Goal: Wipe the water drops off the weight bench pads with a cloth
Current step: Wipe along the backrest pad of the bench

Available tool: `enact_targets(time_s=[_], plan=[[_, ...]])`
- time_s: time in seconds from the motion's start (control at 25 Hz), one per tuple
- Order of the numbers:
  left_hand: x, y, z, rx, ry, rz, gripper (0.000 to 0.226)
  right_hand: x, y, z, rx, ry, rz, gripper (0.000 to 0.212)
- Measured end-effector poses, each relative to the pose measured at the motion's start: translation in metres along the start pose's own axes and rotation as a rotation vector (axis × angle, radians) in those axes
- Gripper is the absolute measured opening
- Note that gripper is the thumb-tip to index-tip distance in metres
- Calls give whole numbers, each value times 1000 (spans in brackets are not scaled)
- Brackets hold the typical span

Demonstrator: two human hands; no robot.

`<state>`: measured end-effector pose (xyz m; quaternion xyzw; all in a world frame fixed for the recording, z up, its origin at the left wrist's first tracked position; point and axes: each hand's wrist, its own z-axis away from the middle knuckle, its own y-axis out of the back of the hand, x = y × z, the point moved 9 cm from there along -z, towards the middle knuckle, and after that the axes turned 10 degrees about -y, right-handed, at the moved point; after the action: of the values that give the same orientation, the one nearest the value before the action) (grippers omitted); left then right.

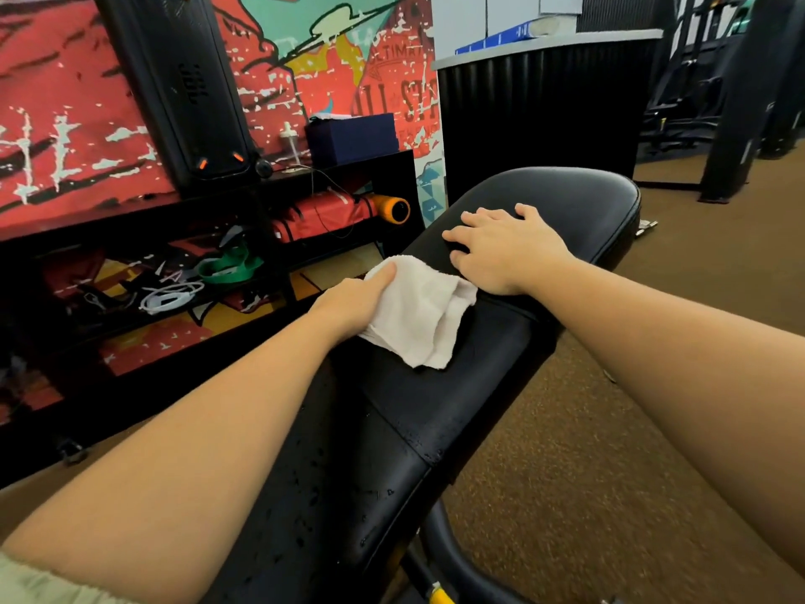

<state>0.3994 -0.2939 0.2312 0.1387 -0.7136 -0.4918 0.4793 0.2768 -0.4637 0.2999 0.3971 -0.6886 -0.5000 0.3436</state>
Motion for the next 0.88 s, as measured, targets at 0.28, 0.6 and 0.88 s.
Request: enact_targets(time_s=[0.28,0.6,0.88], plan=[[12,-18,75,59,-137,-262,105,0,-2,-2,23,-2,16,54],[34,-13,53,-6,-254,-212,114,1,-1,-1,14,-10,28,55],[62,-38,92,-68,-51,-265,95,0,1,2,29,-24,26,54]])
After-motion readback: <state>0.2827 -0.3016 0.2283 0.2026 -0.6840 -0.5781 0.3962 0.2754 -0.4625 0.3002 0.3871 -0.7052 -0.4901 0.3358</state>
